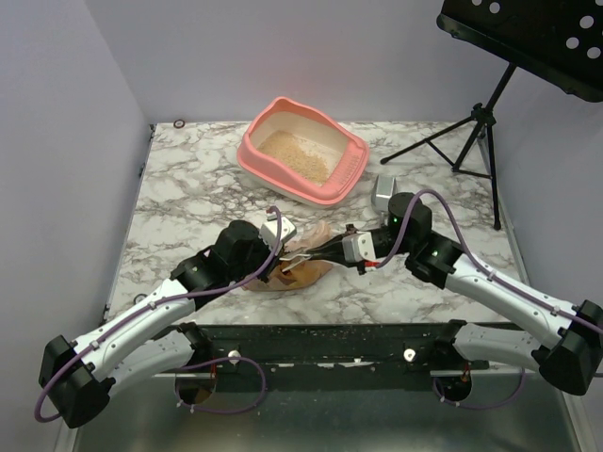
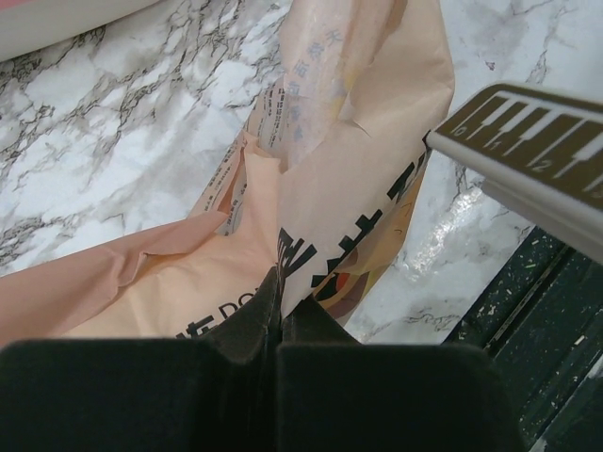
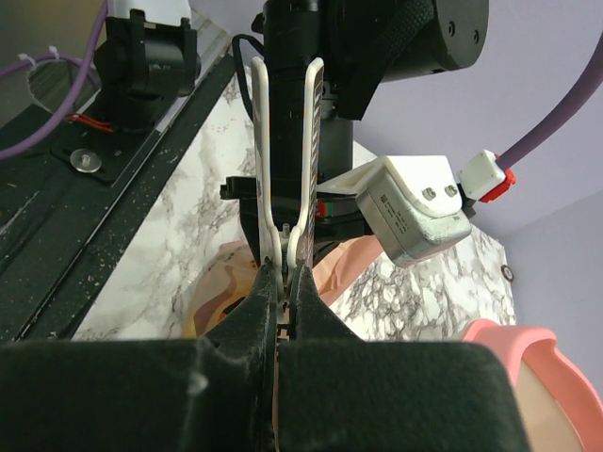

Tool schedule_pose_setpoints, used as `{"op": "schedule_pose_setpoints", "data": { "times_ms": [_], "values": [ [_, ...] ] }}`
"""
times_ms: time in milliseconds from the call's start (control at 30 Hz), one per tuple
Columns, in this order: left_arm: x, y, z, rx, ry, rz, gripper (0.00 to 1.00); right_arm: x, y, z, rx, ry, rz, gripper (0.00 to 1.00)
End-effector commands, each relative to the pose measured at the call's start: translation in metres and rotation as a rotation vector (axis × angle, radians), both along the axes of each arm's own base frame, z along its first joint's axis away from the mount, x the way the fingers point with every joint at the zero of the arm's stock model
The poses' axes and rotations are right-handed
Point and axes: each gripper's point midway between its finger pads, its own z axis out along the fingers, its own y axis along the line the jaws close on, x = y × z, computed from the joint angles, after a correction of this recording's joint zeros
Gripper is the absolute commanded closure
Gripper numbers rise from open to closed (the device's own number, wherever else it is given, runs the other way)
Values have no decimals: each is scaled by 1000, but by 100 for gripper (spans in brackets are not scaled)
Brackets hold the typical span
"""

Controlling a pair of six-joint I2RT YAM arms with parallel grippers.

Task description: Fill the litter box with clean litter

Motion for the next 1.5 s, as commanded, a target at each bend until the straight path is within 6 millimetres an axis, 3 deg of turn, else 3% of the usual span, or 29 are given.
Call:
{"op": "schedule_pose_setpoints", "data": {
  "times_ms": [0, 267, 700, 867, 1133, 1467],
  "values": [
    [9, -19, 45, -162, -60, 5, 100, -2, 7, 2, 33, -45, 46, 100],
    [7, -15, 39, -188, -10, 66, 100, 4, 10, -3, 27, -49, 27, 100],
    [-1, -9, 35, -232, 5, 92, 100, 17, 11, -34, -53, 4, -38, 100],
    [0, -2, 28, -207, 5, 119, 100, 18, 5, -41, -106, 53, -63, 100],
    [4, 3, 25, -178, -2, 147, 100, 29, -19, -69, -330, 162, -187, 100],
    [4, 4, 25, -168, -7, 138, 100, 43, -28, -62, -439, 167, -271, 100]
  ]
}}
